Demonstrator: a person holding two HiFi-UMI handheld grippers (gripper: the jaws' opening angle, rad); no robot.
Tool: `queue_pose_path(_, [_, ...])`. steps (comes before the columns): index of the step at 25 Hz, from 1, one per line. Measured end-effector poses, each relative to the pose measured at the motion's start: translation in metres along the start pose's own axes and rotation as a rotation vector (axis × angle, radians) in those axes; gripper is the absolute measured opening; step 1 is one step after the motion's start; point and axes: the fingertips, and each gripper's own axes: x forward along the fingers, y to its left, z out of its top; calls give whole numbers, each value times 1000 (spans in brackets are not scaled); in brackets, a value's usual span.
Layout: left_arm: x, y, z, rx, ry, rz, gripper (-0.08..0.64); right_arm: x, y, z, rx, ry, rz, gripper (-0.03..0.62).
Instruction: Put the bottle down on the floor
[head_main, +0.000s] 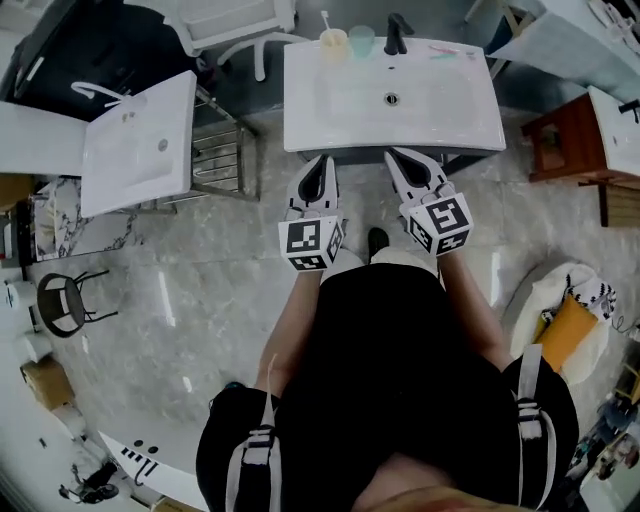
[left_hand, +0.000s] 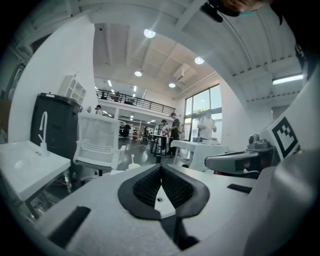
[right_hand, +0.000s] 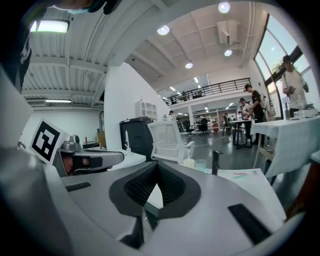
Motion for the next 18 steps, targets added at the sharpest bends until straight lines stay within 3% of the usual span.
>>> queue_pose_path(7, [48,-73,-2,14,19,-153,20,-56,-76,-11,66,-33,-149,5])
queue_pose_path(11, [59,-91,-4,14,20,-163,19,-70,-97,-17,50,-15,-191,3])
queue_pose_path(18, [61,-99,-9,7,22,-143,19,-74,-106,-13,65,-28,-171,3])
